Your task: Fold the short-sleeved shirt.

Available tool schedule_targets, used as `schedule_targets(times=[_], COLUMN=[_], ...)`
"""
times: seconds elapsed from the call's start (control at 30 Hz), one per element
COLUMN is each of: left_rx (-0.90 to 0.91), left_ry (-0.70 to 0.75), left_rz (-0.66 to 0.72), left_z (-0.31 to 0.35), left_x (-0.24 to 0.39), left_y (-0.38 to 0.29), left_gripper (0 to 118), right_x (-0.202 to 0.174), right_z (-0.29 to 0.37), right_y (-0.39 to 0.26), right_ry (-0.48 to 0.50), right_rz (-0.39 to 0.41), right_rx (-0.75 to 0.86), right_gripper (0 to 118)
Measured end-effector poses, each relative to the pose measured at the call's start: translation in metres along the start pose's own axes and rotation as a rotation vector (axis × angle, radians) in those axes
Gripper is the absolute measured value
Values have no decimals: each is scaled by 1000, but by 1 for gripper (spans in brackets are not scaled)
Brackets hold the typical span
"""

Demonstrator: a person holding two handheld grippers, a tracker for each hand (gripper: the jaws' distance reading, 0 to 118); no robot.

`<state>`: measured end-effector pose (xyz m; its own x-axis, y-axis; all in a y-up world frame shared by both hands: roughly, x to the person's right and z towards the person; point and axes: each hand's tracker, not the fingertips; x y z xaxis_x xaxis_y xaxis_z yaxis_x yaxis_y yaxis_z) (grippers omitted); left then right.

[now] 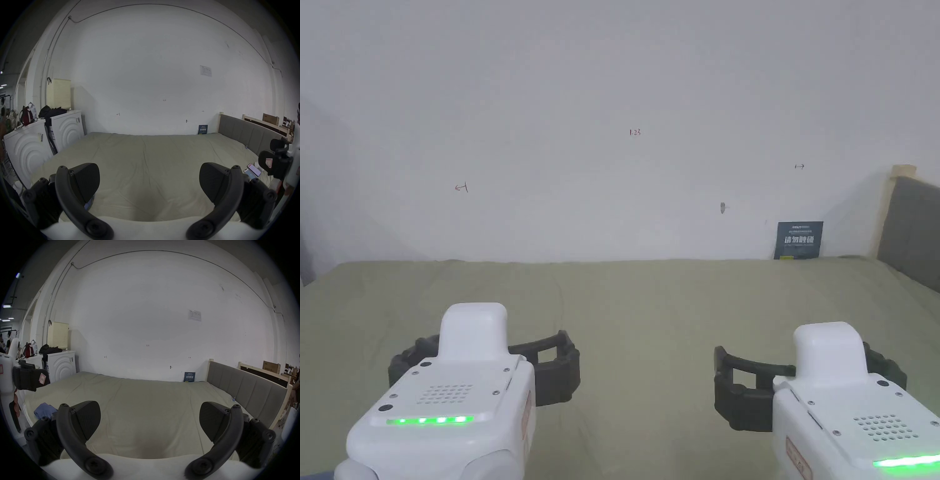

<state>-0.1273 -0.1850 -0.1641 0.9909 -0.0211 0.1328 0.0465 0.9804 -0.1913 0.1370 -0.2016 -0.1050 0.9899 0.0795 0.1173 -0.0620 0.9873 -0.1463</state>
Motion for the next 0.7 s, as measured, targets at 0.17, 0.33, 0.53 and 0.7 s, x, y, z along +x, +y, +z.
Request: schedule_targets(times=[0.17, 0.33, 0.53, 0.7], left_rx=[-10, -17, -33, -37], left_ry=[-5, -18, -27, -29], left_rz=[-36, -51, -27, 1], left_z=[1, 3, 1, 1], left_x=[2, 3, 0, -5], left_y=[2, -1, -1, -1], left_gripper=[118, 118, 118, 118], right_x=[-2, -2, -3, -7], right_z=[0, 1, 0, -1], right_y=[-1, -2, -2, -2], right_ry=[5, 12, 14, 21], right_rz=[2, -3, -11, 6], right_rx=[-3, -3, -8, -10], right_gripper=[118, 118, 118, 118])
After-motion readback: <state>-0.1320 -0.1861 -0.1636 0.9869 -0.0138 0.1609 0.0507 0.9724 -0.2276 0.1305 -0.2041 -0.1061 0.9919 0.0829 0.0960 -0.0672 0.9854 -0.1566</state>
